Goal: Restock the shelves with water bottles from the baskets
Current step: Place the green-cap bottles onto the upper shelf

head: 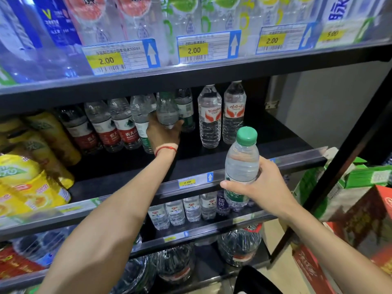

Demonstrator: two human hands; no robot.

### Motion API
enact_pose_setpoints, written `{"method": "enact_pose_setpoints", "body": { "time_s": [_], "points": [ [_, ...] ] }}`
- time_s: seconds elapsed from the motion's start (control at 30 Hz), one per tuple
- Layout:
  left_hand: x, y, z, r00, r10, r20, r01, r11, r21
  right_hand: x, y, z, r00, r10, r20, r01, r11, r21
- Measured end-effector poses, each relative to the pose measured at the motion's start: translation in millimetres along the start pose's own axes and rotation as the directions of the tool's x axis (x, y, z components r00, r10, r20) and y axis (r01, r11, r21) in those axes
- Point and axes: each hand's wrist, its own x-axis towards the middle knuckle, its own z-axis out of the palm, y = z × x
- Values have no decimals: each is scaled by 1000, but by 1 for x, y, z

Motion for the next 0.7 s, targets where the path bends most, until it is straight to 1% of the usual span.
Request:
{"method": "enact_pose_setpoints", "body": {
  "time_s": [0.1,0.13,0.2,0.27,0.3,0.33,0.37,0.4,0.47,0.53,0.6,0.7],
  "points": [
    [0,3,5,997,24,-79,-23,1000,9,-2,-4,-1,1000,-7,11,7,1000,-8],
    [0,4,7,996,10,-93,-10,1000,-8,-3,-5,-1,1000,-10,12,10,1000,-14],
    [4,0,16,992,-51,-111,43,996,-76,-3,-4,-3,1000,-14,19,15,999,-36],
    [8,-7,26,988,-85,-128,65,986,-156,-3,-4,-6,1000,-12,27,13,998,-56],
    [6,-3,24,988,-106,-112,85,979,-183,-3,-4,-7,999,-13,29,15,998,-61],
    [3,-1,24,987,-135,-88,117,977,-177,-3,-4,-8,999,-18,30,20,998,-63],
    [-1,3,23,986,-146,-82,134,982,-135,-2,-5,-9,999,-21,30,23,998,-66],
    [-3,3,24,985,-140,-100,129,986,-103,-1,-5,-10,999,-22,31,24,997,-68],
    [-4,-1,28,983,-95,-155,69,984,-167,1,-5,-12,999,-17,31,19,998,-64],
    [-3,-4,33,973,-118,-198,78,976,-202,2,-6,-11,999,-9,37,11,999,-50],
    [-4,-1,34,966,-151,-210,109,975,-196,2,-5,-11,999,-7,50,9,999,-46],
    [-6,-4,36,968,-134,-213,106,984,-140,0,-4,-9,997,0,76,3,999,-44]
  ]
}}
